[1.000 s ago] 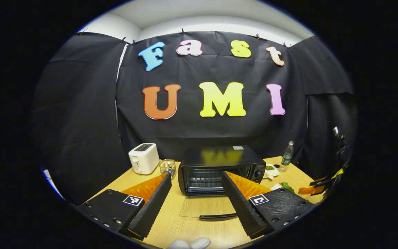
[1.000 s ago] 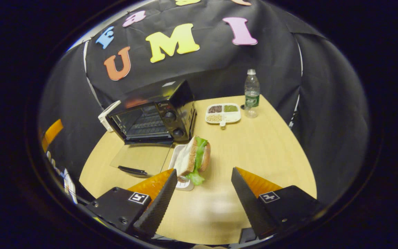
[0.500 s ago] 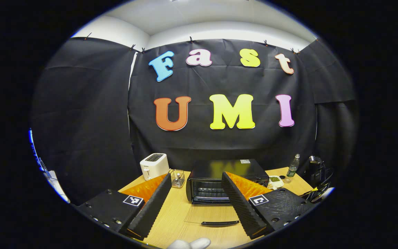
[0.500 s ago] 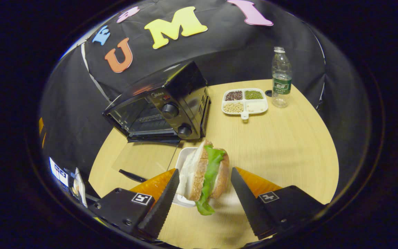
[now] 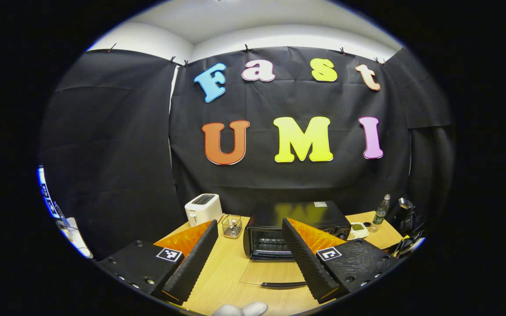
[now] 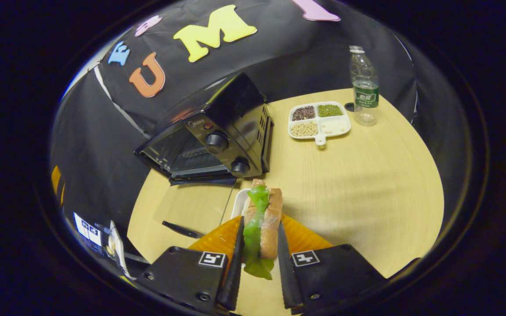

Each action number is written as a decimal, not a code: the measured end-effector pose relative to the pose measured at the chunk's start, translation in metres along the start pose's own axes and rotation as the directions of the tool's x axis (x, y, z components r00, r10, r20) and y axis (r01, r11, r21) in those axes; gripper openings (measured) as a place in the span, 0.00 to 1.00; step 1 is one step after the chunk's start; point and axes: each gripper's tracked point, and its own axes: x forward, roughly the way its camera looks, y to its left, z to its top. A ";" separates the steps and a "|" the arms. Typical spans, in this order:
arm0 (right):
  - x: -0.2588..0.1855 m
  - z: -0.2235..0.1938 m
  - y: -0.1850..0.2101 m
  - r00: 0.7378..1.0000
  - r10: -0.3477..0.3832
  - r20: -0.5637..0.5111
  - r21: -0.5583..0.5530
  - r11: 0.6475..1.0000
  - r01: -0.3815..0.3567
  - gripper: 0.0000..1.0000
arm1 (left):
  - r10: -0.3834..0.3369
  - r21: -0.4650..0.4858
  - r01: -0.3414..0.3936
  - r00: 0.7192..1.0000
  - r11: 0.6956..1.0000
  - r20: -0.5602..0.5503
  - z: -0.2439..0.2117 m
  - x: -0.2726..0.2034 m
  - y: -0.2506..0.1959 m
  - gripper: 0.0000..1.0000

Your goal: Open the electric oven with the left hand, put the food in, and close the electric oven.

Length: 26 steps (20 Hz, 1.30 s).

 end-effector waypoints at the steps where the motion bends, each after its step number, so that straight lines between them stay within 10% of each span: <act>1: -0.002 0.000 0.001 1.000 0.001 0.003 -0.003 1.000 -0.001 0.40 | 0.010 0.001 -0.010 1.000 1.000 0.000 0.001 -0.001 0.003 0.95; 9: -0.069 0.024 0.053 0.975 -0.079 0.206 0.075 0.995 0.064 0.40 | -0.108 0.020 0.108 0.994 0.994 0.013 -0.005 -0.019 0.010 0.95; 16: -0.075 0.016 0.133 0.925 -0.070 0.372 0.262 0.965 -0.032 0.40 | -0.223 0.017 0.223 0.975 0.975 -0.027 -0.019 -0.033 0.027 0.95; 26: 0.020 0.015 0.169 0.899 -0.095 0.428 0.564 0.805 -0.184 0.39 | -0.262 0.036 0.266 0.962 0.963 -0.080 -0.035 -0.046 0.040 0.95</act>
